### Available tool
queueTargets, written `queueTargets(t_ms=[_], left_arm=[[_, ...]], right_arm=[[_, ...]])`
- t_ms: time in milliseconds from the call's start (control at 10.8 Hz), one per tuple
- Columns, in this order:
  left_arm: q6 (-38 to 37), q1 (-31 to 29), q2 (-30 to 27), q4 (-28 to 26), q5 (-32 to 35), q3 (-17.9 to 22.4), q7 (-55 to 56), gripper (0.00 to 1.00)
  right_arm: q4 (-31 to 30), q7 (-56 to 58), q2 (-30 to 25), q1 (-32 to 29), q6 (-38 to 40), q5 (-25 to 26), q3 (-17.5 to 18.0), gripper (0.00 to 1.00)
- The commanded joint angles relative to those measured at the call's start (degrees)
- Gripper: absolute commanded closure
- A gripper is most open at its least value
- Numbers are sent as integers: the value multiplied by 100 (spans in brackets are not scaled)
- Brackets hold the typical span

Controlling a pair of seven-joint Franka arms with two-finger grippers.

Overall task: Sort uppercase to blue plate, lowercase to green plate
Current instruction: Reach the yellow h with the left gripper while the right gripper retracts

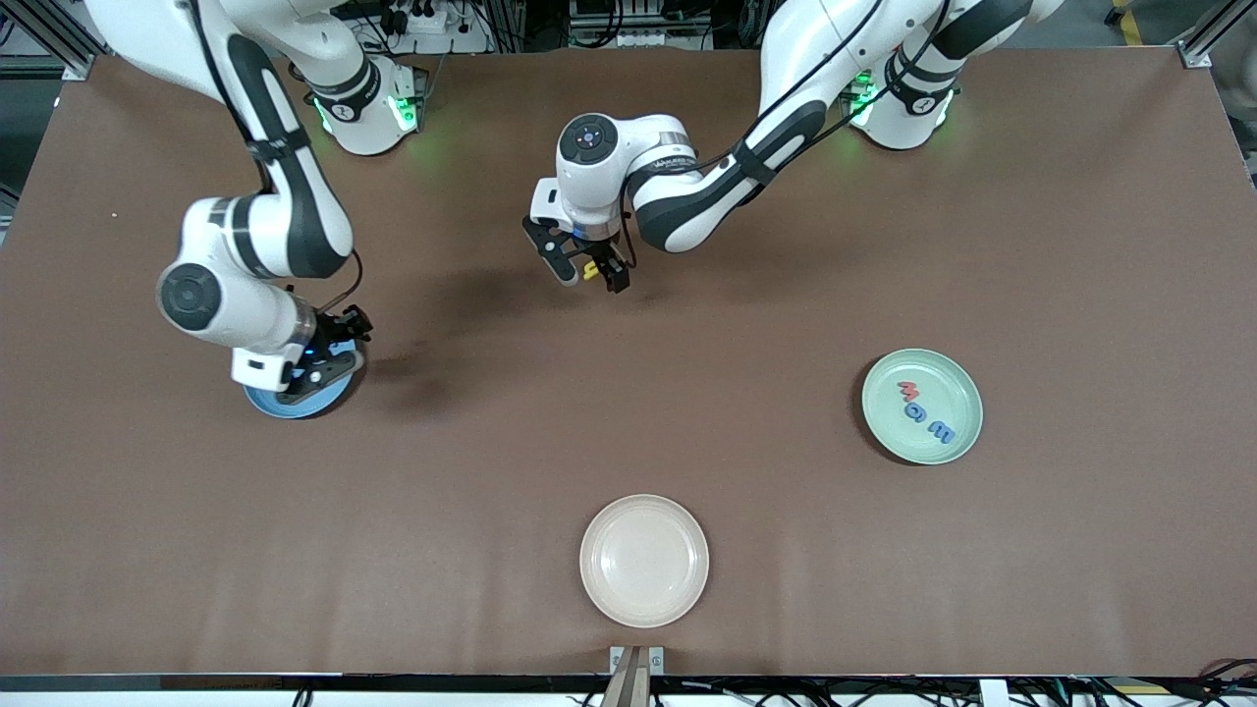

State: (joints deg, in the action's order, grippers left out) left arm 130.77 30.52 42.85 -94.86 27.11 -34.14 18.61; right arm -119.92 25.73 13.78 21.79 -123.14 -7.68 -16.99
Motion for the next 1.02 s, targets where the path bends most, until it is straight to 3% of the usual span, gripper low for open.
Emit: queueTargets(t_ms=[0,92,185,277,555,925], left_arm=[[220,340,179,126,57,328,37,6],[291,358,232,126,57,373,29,8],[309,393,276,186,66,373,37,10],[309,454,363,248,75,382,37,11],[309,568,435,310,66,478,37,13],[327,675,496,328,40,593,37,14]], right_arm=[[781,-243,-393,-507,840,178,21,29],[1203,-452,-429,-700,1131,449,29,29],[1521,-776,-525,-885,1334,538,47,7],[1811,-1189,-691,-965,1641,548,56,1],[1963,-1834,-1210,-1273,1978,496,73,0],[2033,-1852,-1545,-1695,1995,504,608,0]])
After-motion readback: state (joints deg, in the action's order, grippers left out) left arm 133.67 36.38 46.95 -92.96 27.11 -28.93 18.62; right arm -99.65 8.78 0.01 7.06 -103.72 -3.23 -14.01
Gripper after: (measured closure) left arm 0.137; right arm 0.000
